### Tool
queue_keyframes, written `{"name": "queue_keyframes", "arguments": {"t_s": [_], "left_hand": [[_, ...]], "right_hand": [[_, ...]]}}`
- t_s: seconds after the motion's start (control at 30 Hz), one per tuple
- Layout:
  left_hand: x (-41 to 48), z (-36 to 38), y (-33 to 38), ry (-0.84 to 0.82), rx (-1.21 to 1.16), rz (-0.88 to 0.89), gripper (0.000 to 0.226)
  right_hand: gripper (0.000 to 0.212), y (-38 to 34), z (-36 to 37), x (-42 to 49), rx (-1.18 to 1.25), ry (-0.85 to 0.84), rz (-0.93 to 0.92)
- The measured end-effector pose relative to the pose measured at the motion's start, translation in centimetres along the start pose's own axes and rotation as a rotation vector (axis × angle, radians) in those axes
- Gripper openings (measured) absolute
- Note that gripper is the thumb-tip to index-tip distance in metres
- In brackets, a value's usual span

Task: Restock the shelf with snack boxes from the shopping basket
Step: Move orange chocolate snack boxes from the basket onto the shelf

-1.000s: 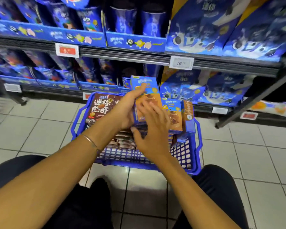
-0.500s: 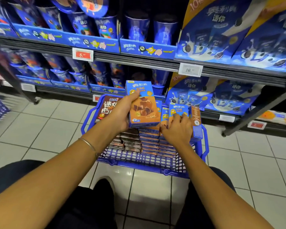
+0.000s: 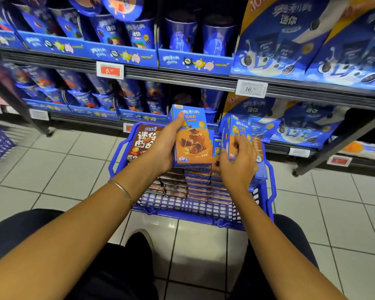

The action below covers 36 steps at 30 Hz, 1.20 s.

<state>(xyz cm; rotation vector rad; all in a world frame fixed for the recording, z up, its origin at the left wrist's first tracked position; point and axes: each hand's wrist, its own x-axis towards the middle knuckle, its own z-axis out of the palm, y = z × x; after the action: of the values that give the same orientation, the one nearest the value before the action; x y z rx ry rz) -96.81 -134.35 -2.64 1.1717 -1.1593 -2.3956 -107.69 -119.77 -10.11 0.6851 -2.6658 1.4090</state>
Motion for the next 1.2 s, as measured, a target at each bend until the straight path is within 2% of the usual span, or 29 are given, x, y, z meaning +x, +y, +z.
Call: {"name": "queue_keyframes", "arguments": {"t_s": [0.1,0.2,0.37,0.53,0.63,0.73,0.87,0.93,1.0,1.13,1.2], "left_hand": [[0.2,-0.1,-0.3,0.001,-0.021,-0.007,0.056],[0.5,0.3,-0.4,-0.012,-0.03,-0.003,0.068],[0.9,0.9,-0.3,-0.048,-0.051,0.021,0.073],[1.1,0.8,-0.2,-0.123,-0.054,0.05,0.074],[1.0,0.7,-0.3,-0.163,0.021,0.086,0.067],[1.2,0.6,-0.7,-0.107,0.102,0.11,0.082],[2.0,0.5,-1.2,-0.028,0.09,0.154,0.064],[2.2,0.3,-1.3,-0.001,0.074,0.143,0.063],[2.4,0.1,-1.3,0.016,0.068,0.135,0.063],[2.3,-0.3,-1.6,0.029,0.089,0.145,0.055],[2.2,-0.3,-1.7,0.048,0.115,0.168,0.057]], "right_hand": [[0.048,-2.9,-1.4,0.0,0.241,0.096,-0.072],[0.049,-5.6,-2.0,-0.8,0.327,0.103,-0.154],[0.05,-7.6,-1.0,-2.7,0.246,0.035,-0.285],[0.052,-7.3,0.2,-3.7,0.134,-0.032,-0.324],[0.056,-7.5,0.4,-3.9,0.086,-0.059,-0.319],[0.062,-7.4,0.5,-3.8,0.074,-0.082,-0.322],[0.058,-6.0,-0.2,-3.3,0.252,-0.036,-0.391],[0.052,-4.3,-0.8,-2.8,0.319,0.067,-0.351],[0.049,-1.9,-1.4,-1.6,0.269,0.133,-0.209],[0.057,3.5,-2.9,0.9,-0.06,0.215,0.046],[0.062,5.5,-3.5,1.7,-0.159,0.188,0.149]]}}
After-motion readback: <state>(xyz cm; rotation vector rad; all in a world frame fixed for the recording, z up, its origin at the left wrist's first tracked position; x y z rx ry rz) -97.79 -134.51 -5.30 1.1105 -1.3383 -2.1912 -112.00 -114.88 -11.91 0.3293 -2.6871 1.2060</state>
